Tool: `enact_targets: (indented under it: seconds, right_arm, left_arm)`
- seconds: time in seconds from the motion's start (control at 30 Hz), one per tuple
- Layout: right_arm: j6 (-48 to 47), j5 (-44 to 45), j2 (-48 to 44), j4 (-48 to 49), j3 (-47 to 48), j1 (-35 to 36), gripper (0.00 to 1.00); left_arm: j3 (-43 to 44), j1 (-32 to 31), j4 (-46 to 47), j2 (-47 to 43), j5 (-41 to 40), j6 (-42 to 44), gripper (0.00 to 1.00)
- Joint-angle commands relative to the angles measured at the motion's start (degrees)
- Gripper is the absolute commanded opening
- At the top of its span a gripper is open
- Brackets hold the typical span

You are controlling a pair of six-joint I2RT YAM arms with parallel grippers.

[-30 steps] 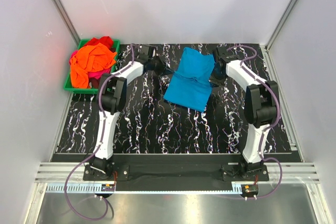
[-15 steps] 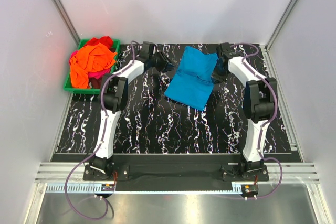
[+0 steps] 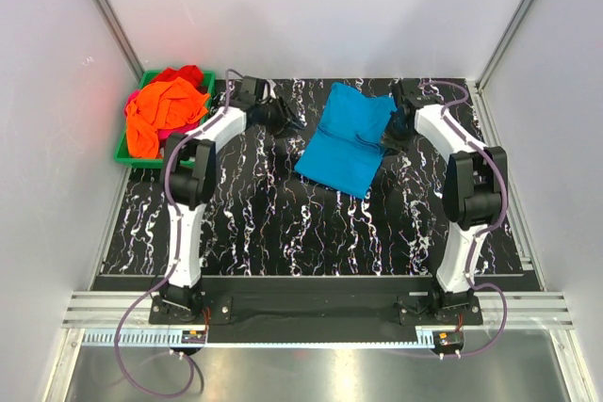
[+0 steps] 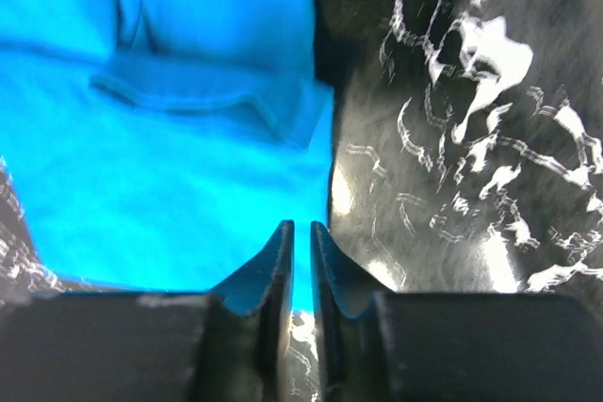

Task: Fold and stack the t-shirts
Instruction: Fold the tshirt

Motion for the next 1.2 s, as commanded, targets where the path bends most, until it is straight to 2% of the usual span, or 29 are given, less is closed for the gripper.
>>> enact_targets:
  seconds: [0.0,0.2,0.5,0.8,1.17]
  right_arm:
    - [-1.8,-5.2,-3.5,2.4,-2.4,0.4,0.16]
    - [-1.7,-9.1,2.0,7.4,-1.6,0.4,0.12]
    - [-2.7,-2.1,11.8,5.2,10.7,-0.5,0.13]
    - [-1.2,-1.3,8.9,6.8,11.2,0.0,0.13]
    - [-1.1,-3.4,10.9,9.6,13.9,5.8,0.13]
  left_arm:
    - [-6.3,-1.7,3.0,-6.8,4.4,5.1,0.42]
    - [-11.2,-4.2,2.6,-7.3,4.6,7.4,0.38]
    - [-14.0,-4.2,-0.1,-6.7,0.3,9.6,0.38]
    - [-14.1,-4.2,-1.8,-7.5,-1.1,10.6,0.38]
    - [-16.2,-4.6,-1.0,-8.2,-0.6,10.6,0.38]
